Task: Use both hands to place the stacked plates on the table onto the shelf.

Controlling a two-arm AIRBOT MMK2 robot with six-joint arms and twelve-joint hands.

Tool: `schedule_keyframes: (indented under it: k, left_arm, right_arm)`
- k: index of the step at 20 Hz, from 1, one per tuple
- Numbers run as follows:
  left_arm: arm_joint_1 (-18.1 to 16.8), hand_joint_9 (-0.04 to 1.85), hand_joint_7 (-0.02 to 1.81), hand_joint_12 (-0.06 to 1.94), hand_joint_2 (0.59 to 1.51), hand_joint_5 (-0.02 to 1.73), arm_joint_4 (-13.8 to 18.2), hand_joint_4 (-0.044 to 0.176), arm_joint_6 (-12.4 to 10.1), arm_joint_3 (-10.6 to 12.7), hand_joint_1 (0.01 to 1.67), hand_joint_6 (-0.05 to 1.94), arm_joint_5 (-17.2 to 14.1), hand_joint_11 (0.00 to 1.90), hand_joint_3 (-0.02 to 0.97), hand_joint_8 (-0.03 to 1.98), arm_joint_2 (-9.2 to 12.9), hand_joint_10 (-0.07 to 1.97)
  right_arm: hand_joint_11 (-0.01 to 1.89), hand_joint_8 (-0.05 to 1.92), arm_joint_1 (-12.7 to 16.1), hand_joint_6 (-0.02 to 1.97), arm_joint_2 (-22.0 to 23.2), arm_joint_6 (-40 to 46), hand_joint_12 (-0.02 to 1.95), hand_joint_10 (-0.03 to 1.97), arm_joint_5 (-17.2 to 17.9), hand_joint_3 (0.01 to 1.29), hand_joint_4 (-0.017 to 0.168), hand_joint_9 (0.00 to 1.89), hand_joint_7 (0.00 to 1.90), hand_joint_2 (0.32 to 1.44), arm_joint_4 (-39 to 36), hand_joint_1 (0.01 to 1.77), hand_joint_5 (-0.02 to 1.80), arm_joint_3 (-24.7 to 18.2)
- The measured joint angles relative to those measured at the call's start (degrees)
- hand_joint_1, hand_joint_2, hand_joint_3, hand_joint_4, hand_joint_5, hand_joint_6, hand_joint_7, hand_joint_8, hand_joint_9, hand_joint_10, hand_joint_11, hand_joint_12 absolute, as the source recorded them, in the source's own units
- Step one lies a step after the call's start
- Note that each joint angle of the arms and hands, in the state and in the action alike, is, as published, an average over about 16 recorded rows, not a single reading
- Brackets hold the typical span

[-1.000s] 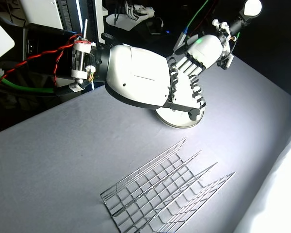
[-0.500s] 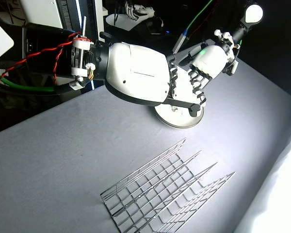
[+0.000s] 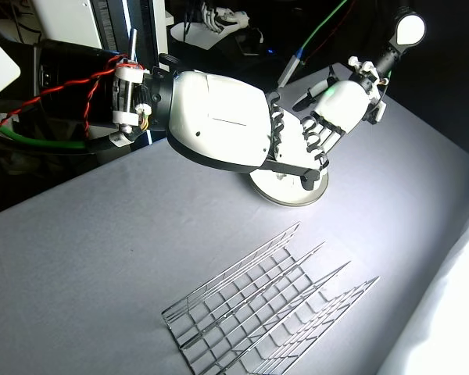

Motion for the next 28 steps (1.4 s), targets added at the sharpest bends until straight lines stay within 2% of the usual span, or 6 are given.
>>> schedule_keyframes:
  k: [13,19,23,28]
  left_arm:
    - [2.0,0.02,0.00,0.01,1.119,0.00,0.2,0.006,1.7,2.5,0.02,-0.02,1.2,0.02,0.020,0.00,-1.5,0.00]
    - [2.3,0.01,-0.01,0.01,1.119,0.00,0.4,0.007,2.1,2.1,0.02,-0.03,2.0,0.02,0.020,-0.01,-2.3,0.00]
    - [2.4,0.01,-0.01,0.01,1.119,0.00,0.1,0.005,2.2,1.0,0.02,-0.03,3.0,0.02,0.020,-0.01,-3.0,0.00]
    - [2.2,0.01,-0.01,0.01,1.118,0.00,-0.6,0.003,2.2,-0.8,0.02,-0.03,4.5,0.02,0.020,-0.02,-4.4,0.00]
  right_arm:
    - [0.01,0.00,-1.2,0.01,0.4,-0.3,0.88,0.02,2.2,0.01,0.000,0.27,0.28,1.42,-1.2,0.02,0.26,0.0]
    - [0.01,0.00,-1.5,0.01,0.5,-0.5,0.90,0.02,2.7,0.01,0.001,0.26,0.27,1.41,-1.7,0.04,0.25,0.0]
    - [0.01,0.00,-1.6,0.01,0.5,-0.5,0.89,0.02,3.0,0.01,0.001,0.24,0.25,1.36,-1.9,0.20,0.23,0.0]
    - [0.01,0.00,-1.7,0.01,0.5,-0.6,0.74,0.02,3.2,0.01,0.001,0.18,0.17,1.25,-2.1,0.51,0.19,0.0]
